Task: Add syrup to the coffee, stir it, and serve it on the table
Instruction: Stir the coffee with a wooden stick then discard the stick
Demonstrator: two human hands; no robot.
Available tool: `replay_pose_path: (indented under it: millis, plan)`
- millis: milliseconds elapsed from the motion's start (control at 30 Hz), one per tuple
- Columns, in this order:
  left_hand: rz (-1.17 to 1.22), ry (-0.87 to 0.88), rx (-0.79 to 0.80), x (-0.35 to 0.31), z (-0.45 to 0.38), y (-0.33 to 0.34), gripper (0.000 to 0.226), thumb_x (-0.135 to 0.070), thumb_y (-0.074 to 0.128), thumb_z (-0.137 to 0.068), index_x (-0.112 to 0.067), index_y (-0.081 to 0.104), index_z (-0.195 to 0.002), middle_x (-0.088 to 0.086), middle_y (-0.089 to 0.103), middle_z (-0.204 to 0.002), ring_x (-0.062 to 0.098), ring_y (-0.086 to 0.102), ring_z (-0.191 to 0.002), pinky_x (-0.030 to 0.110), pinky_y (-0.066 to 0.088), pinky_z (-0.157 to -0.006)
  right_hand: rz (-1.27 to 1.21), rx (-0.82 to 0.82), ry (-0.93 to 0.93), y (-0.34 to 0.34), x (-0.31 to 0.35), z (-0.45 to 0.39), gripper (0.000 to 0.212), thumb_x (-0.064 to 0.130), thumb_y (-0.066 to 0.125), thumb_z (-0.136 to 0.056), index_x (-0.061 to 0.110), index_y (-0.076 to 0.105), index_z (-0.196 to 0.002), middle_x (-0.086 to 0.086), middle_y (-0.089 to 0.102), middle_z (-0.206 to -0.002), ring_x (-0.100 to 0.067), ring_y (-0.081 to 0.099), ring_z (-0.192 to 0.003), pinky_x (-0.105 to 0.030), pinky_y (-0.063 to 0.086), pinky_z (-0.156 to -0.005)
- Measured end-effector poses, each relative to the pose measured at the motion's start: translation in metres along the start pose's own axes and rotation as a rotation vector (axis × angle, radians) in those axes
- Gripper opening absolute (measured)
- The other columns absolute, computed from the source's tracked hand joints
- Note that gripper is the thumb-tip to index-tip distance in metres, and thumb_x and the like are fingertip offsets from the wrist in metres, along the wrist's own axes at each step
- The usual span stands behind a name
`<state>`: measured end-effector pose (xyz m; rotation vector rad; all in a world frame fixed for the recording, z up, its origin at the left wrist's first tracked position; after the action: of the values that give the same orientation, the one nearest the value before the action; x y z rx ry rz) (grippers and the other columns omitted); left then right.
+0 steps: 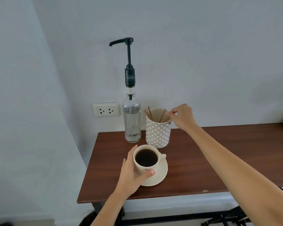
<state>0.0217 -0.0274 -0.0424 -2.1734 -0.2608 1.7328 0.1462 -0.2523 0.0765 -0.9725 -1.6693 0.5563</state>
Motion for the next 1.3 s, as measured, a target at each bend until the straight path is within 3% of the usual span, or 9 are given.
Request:
replay_pose_path:
  millis: [267,400,567,700,833,933,1067,1200,1300]
  plan:
    - [0.028,0.014,0.005,0.001,0.0,0.0,0.086,-0.062,0.083,-0.063,-0.073,0.026,-0.127,-0.037,0.048,-0.135,-0.001,0.041,-0.136,0.06,0.023,-0.118,0.105,0.098,-0.005,-0.012,0.01,-0.004,0.008,0.001,0.066,-0.09,-0.004,0.071,-0.095,-0.013,0.064,-0.097,-0.026,0.058,-0.077,-0.037,0.053,-0.075]
    - [0.034,0.011,0.006,0.002,0.0,0.0,0.087,-0.062,0.084,-0.062,-0.073,0.026,-0.128,-0.035,0.05,-0.135,0.0,0.043,-0.136,0.059,0.026,-0.118,0.008,0.092,-0.053,-0.018,0.022,-0.013,0.009,0.003,0.07,-0.087,0.0,0.074,-0.079,0.0,0.064,-0.061,-0.007,0.057,-0.051,-0.016,0.047,-0.06]
    - [0.037,0.004,0.009,0.003,0.0,0.001,0.089,-0.065,0.083,-0.062,-0.069,0.026,-0.13,-0.036,0.049,-0.135,-0.004,0.043,-0.134,0.057,0.028,-0.118,-0.112,0.161,-0.084,-0.01,0.042,-0.021,0.012,0.007,0.077,-0.081,0.006,0.08,-0.093,-0.002,0.067,-0.075,-0.01,0.056,-0.071,-0.014,0.041,-0.065]
    - [0.044,0.006,0.009,0.003,0.0,0.0,0.089,-0.062,0.084,-0.064,-0.066,0.027,-0.132,-0.032,0.051,-0.136,-0.002,0.044,-0.135,0.056,0.029,-0.117,-0.189,0.105,-0.065,-0.003,0.046,-0.025,0.019,0.007,0.076,-0.085,0.005,0.077,-0.104,-0.015,0.078,-0.086,-0.013,0.069,-0.073,-0.029,0.056,-0.089]
    - [0.047,0.009,0.0,0.003,0.0,-0.001,0.089,-0.059,0.085,-0.066,-0.059,0.03,-0.136,-0.027,0.052,-0.138,0.001,0.045,-0.135,0.055,0.031,-0.116,-0.375,-0.109,-0.001,-0.017,0.042,-0.031,0.019,0.009,0.081,-0.079,0.006,0.075,-0.097,-0.005,0.075,-0.072,0.0,0.064,-0.055,-0.021,0.055,-0.067]
    - [0.053,0.006,0.003,0.004,-0.001,-0.001,0.09,-0.061,0.084,-0.065,-0.058,0.029,-0.136,-0.027,0.052,-0.138,0.002,0.045,-0.135,0.054,0.032,-0.116,-0.351,-0.081,-0.028,-0.026,0.044,-0.031,0.012,0.012,0.082,-0.08,0.006,0.078,-0.089,0.006,0.069,-0.067,0.007,0.06,-0.051,-0.016,0.049,-0.064]
    - [0.057,0.0,0.005,0.006,-0.001,0.0,0.092,-0.062,0.084,-0.064,-0.056,0.03,-0.137,-0.028,0.052,-0.137,0.001,0.045,-0.134,0.053,0.034,-0.116,-0.369,-0.076,-0.044,-0.043,0.045,-0.03,0.008,0.012,0.081,-0.08,0.007,0.079,-0.086,-0.007,0.075,-0.079,-0.009,0.062,-0.065,-0.024,0.054,-0.064]
    - [0.045,0.004,0.008,0.007,-0.001,0.001,0.091,-0.063,0.084,-0.063,-0.059,0.029,-0.136,-0.029,0.052,-0.137,-0.001,0.046,-0.133,0.052,0.035,-0.115,-0.224,-0.065,-0.109,-0.066,0.05,-0.03,0.006,0.013,0.074,-0.087,0.008,0.075,-0.086,0.004,0.065,-0.069,-0.007,0.054,-0.06,-0.021,0.045,-0.06]
    - [0.043,0.016,0.004,0.006,-0.001,0.0,0.09,-0.062,0.084,-0.063,-0.064,0.028,-0.133,-0.031,0.051,-0.136,-0.003,0.046,-0.132,0.05,0.036,-0.115,-0.324,-0.232,-0.111,-0.102,0.051,-0.026,0.015,0.014,0.06,-0.095,0.021,0.061,-0.081,-0.002,0.071,-0.078,-0.017,0.062,-0.066,-0.028,0.046,-0.055]
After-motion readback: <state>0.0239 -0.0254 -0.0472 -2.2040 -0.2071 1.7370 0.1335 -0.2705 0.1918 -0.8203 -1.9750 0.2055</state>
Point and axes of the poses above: each hand's wrist, its own z-axis away from the middle knuckle, its own y-axis out of the palm, x = y × z, the point moved 3 cm from there along -z, towards the middle knuckle
